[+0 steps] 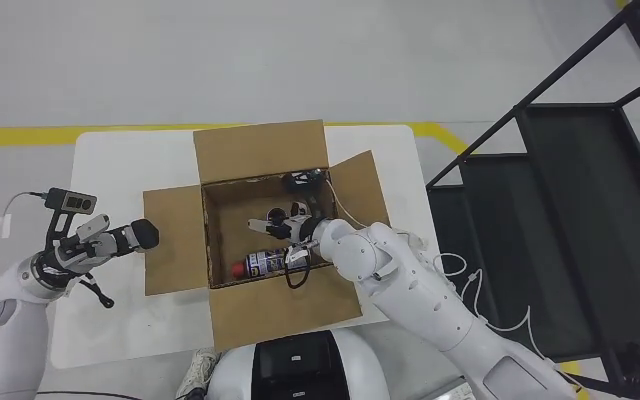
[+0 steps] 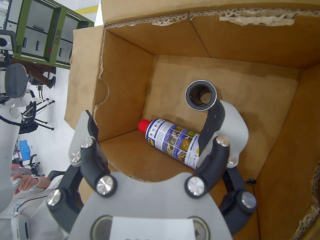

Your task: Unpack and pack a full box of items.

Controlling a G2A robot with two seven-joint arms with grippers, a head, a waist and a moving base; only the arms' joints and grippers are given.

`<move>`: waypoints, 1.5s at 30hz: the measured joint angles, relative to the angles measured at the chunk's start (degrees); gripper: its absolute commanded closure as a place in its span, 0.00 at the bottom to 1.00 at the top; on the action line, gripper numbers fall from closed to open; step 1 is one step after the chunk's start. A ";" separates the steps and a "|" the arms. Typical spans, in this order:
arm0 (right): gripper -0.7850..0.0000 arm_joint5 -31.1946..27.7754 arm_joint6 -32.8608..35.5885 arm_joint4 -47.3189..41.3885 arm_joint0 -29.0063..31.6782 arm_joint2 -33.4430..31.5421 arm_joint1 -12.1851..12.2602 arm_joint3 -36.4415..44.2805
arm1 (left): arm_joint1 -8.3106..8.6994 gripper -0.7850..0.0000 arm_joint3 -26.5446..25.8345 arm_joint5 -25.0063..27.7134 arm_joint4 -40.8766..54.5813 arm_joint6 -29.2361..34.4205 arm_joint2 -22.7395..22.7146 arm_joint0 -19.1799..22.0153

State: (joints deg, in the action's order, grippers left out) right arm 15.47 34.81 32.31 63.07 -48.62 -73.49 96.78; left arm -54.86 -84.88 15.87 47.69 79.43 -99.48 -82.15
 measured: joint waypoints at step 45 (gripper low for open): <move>0.88 18.42 8.31 2.54 -22.97 18.38 -14.38 -34.36 | 0.00 0.00 0.00 0.00 0.00 0.00 0.00 0.00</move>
State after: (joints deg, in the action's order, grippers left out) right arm 33.89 43.12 34.86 40.10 -30.24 -87.88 62.42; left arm -54.86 -84.88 15.87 47.69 79.43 -99.48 -82.15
